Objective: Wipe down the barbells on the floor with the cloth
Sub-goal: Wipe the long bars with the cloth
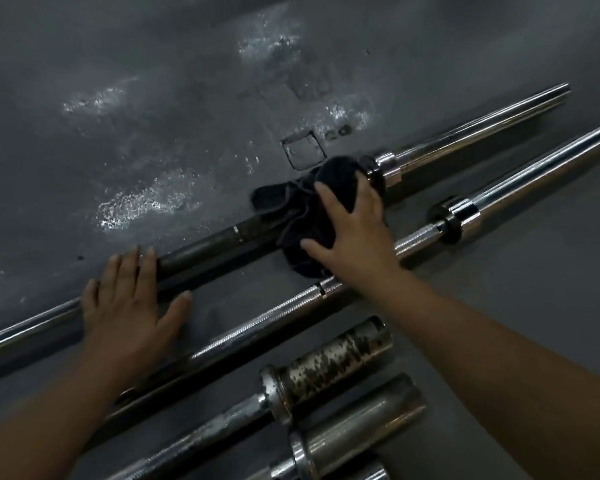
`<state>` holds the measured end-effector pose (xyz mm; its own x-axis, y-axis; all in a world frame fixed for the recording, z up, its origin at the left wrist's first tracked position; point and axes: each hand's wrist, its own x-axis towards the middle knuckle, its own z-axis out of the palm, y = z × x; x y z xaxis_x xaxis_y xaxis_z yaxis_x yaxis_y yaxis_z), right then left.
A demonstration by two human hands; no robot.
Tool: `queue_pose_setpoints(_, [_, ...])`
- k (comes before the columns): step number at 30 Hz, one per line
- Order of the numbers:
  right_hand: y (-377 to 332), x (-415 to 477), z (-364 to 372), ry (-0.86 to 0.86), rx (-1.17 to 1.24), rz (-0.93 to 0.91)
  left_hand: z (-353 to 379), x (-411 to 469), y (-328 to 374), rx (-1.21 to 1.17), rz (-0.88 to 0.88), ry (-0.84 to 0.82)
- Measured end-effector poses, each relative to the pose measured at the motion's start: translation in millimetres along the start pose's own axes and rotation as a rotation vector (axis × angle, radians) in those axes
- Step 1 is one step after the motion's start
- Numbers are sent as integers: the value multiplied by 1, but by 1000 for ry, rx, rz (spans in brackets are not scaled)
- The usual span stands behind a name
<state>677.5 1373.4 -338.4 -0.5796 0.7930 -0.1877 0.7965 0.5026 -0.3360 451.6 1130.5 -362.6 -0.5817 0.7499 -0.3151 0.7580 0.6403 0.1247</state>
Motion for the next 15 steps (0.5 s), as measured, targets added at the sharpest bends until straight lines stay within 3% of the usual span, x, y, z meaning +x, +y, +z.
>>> queue_pose_setpoints(2, [-11,-1,3,-8,-15,-102,-9,23,-5,-16,-7,13])
queue_pose_setpoints(5, [-20,15,-16,-56,252,-278,-25,63,-17,-66,13,-9])
queue_pose_setpoints(8, [-24,64,-19,340,468,-112,-31,95,-28,-54,25,-20])
queue_pose_setpoints(9, [-25,81,-14,394,404,-18,-29,101,-29,-27,30,-8])
queue_pose_setpoints(11, [-30,97,1,315,139,88,-24,103,-30,29,47,33])
queue_pose_setpoints(13, [-54,88,20,227,9,-56,-17,98,-30,59,78,61])
queue_pose_setpoints(15, [-89,68,36,101,16,-431,-17,93,-31,57,104,63])
